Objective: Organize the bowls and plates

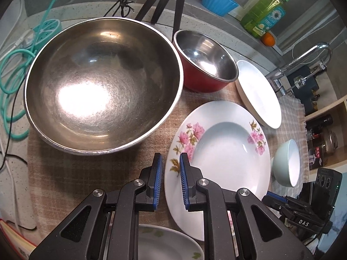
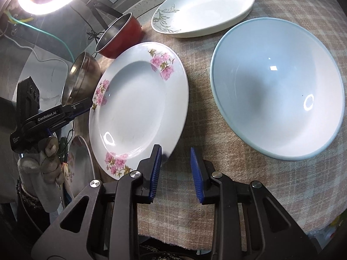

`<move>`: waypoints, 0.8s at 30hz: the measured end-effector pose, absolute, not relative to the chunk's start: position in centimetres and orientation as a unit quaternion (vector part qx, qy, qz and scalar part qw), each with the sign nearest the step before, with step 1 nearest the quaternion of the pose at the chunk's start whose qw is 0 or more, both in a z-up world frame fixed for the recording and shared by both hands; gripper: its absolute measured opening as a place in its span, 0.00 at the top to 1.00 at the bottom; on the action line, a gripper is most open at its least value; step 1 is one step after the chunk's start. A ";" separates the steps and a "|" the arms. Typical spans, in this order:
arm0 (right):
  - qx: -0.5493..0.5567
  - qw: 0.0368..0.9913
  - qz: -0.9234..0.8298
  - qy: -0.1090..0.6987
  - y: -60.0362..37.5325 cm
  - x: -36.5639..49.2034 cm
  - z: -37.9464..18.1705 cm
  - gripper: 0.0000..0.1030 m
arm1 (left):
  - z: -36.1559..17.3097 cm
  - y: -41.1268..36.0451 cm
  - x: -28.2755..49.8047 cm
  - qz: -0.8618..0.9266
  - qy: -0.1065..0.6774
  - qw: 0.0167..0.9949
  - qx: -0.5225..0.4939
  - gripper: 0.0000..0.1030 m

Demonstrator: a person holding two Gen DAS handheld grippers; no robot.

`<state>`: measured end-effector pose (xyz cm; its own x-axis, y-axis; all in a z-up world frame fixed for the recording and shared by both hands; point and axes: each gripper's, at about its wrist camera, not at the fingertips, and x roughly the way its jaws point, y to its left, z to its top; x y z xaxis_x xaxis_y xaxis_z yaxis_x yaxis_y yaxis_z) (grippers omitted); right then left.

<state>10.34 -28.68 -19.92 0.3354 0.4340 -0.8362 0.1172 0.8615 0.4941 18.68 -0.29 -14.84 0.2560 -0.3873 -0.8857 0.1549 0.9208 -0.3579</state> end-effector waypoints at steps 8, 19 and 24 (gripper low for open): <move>0.243 0.780 0.106 0.567 -28.2 10.8 -20.0 0.77 | -15.4 -0.7 19.3 -0.180 0.594 0.778 -0.102 0.86; 0.232 0.778 0.108 0.574 -28.0 10.8 -19.9 0.80 | -15.2 -1.5 19.2 -0.187 0.593 0.780 -0.075 0.86; 0.228 0.776 0.107 0.579 -28.4 10.4 -19.7 0.80 | -15.1 -2.2 18.9 -0.192 0.595 0.778 -0.068 0.86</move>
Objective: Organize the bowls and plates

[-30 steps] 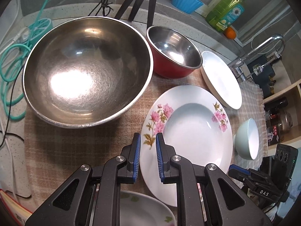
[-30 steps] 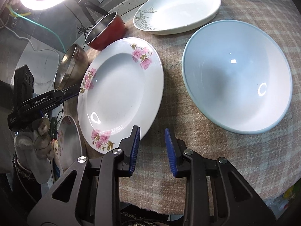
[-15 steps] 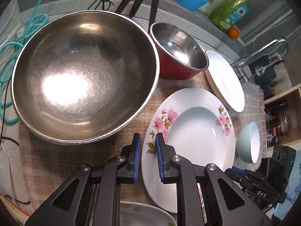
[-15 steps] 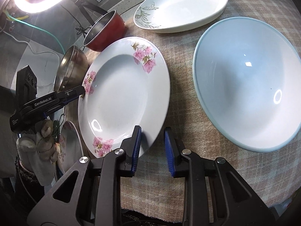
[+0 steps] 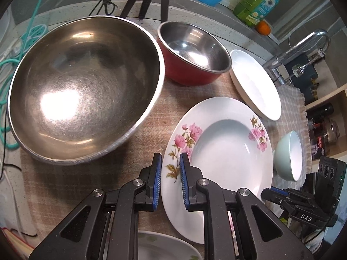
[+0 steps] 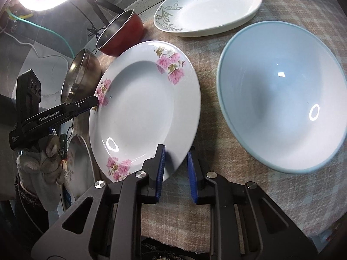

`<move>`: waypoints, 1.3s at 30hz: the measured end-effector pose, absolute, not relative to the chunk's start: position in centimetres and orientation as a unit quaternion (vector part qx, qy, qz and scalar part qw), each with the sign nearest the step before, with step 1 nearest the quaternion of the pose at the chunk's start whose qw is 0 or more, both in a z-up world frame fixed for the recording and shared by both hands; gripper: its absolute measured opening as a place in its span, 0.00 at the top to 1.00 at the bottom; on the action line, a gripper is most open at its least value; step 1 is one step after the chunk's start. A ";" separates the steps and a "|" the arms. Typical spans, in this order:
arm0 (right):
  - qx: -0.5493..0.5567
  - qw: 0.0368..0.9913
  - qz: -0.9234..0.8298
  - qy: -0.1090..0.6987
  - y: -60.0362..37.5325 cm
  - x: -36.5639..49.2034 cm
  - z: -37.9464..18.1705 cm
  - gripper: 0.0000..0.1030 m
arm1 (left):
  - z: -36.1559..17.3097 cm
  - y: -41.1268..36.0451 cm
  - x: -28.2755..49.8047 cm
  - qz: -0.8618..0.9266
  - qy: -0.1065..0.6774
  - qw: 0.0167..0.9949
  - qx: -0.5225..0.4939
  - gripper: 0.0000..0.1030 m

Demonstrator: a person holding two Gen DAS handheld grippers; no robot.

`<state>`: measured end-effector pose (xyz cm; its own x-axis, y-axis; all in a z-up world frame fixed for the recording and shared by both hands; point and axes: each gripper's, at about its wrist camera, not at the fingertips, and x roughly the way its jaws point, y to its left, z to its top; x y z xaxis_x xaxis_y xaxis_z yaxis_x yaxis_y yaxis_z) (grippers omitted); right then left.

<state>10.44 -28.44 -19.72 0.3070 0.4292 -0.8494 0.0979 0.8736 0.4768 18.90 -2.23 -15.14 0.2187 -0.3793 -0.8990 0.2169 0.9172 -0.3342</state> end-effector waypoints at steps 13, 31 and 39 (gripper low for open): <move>0.226 0.770 0.107 0.587 -29.4 8.0 -19.6 0.80 | -15.3 -3.8 16.9 -0.200 0.602 0.771 -0.055 0.86; 0.208 0.762 0.113 0.602 -29.9 6.0 -19.6 0.79 | -15.3 -4.6 14.5 -0.208 0.608 0.765 -0.039 0.85; 0.201 0.757 0.117 0.610 -30.0 5.1 -19.7 0.78 | -15.4 -4.8 13.7 -0.214 0.612 0.761 -0.037 0.85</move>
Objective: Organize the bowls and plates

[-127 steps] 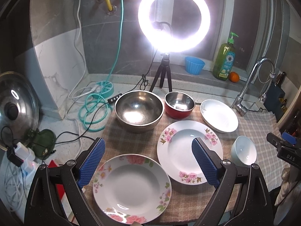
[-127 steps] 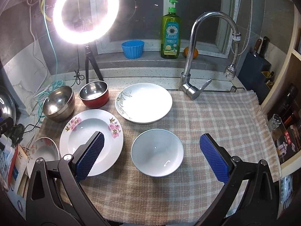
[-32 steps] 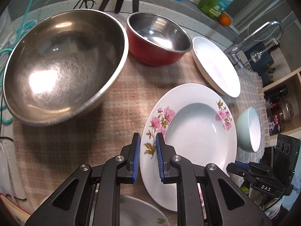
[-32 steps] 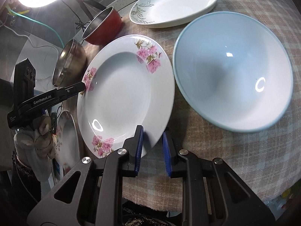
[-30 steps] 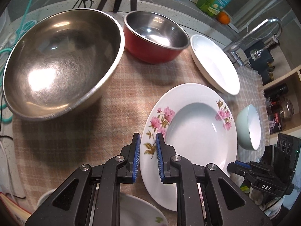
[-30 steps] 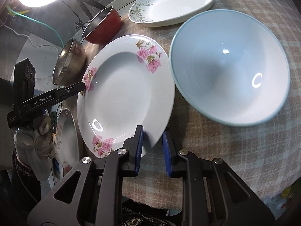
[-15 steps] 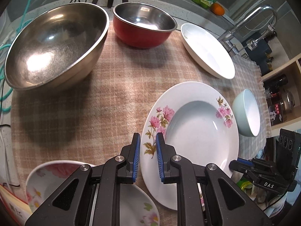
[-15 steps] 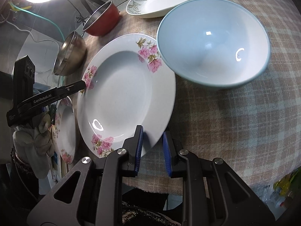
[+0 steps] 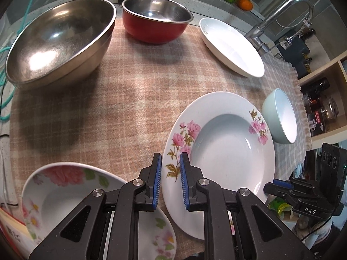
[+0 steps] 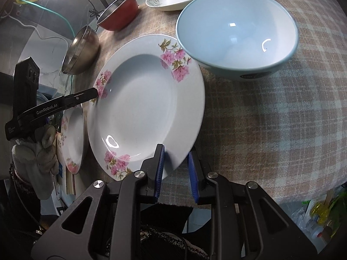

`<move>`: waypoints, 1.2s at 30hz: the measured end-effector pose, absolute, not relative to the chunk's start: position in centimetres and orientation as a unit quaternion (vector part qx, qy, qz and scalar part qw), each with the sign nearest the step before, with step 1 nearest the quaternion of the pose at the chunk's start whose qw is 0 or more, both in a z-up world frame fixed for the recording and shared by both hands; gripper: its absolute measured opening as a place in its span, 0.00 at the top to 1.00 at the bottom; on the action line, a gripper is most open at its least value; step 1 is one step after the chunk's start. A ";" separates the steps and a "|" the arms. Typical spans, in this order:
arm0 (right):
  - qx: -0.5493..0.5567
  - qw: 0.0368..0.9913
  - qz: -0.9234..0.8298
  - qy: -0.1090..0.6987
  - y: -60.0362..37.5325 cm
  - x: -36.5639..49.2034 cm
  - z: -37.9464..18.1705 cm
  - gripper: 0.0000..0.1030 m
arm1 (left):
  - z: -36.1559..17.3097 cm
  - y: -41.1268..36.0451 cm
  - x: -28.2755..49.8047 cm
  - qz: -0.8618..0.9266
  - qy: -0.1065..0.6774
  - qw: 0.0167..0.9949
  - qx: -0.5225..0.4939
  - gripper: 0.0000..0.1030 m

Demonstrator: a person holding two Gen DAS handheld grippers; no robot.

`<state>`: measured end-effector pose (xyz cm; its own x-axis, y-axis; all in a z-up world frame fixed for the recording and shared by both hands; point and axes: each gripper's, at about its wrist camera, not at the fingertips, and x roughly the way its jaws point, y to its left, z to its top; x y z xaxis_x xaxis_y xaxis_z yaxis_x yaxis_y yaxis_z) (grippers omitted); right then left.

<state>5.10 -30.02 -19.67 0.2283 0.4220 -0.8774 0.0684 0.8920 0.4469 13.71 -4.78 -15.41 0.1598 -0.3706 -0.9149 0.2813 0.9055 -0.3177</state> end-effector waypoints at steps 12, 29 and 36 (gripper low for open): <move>0.196 0.753 0.118 0.616 -29.9 4.8 -19.8 0.77 | -15.4 -4.8 12.9 -0.217 0.613 0.759 -0.036 0.85; 0.148 0.790 0.088 0.588 -30.7 4.9 -16.5 0.54 | -14.1 -4.5 13.3 -0.211 0.593 0.776 -0.032 0.78; 0.120 0.815 0.100 0.558 -30.0 5.9 -14.2 0.54 | -12.4 -2.6 13.2 -0.192 0.572 0.795 -0.055 0.69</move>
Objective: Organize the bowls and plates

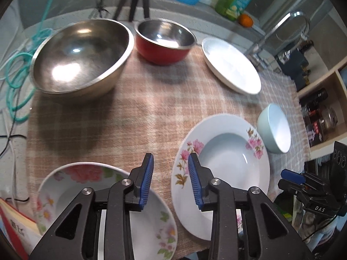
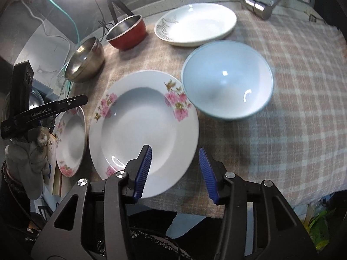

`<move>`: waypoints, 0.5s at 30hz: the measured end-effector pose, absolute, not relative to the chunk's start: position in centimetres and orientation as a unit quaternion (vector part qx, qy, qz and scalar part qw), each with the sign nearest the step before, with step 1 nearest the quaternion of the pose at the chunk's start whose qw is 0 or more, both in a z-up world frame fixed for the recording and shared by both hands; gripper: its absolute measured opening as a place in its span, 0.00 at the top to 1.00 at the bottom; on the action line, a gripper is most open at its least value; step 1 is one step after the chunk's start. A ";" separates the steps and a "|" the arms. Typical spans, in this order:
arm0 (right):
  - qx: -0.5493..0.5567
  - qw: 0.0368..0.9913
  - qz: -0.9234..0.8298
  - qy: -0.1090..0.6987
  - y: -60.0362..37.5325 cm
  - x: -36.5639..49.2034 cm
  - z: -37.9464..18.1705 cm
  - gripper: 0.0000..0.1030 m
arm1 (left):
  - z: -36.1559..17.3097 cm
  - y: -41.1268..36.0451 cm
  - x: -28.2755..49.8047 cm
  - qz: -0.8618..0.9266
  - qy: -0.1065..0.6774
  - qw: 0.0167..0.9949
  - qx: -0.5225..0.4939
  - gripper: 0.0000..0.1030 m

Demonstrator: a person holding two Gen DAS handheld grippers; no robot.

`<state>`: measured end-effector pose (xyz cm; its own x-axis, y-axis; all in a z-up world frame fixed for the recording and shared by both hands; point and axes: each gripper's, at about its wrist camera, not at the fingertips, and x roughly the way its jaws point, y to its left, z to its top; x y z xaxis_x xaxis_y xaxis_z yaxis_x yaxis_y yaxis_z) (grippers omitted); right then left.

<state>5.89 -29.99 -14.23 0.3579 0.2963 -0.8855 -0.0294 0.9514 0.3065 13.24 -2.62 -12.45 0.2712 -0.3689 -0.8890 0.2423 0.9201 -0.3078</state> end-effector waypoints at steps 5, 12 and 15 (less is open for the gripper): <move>0.105 0.818 0.132 0.551 -28.1 7.4 -13.5 0.53 | -11.1 -0.1 12.3 -0.162 0.555 0.812 -0.087 0.69; 0.060 0.810 0.202 0.548 -23.4 9.4 -13.1 0.53 | -10.8 4.0 9.6 -0.102 0.542 0.824 -0.130 0.69; 0.044 0.801 0.233 0.550 -21.2 10.1 -13.2 0.53 | -11.0 5.7 8.2 -0.076 0.540 0.826 -0.145 0.69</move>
<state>10.13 -21.17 -13.21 0.2877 0.4215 -0.8600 -0.3239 0.8879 0.3268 8.18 5.70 -11.02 0.4052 -0.2822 -0.8696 -0.0305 0.9465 -0.3214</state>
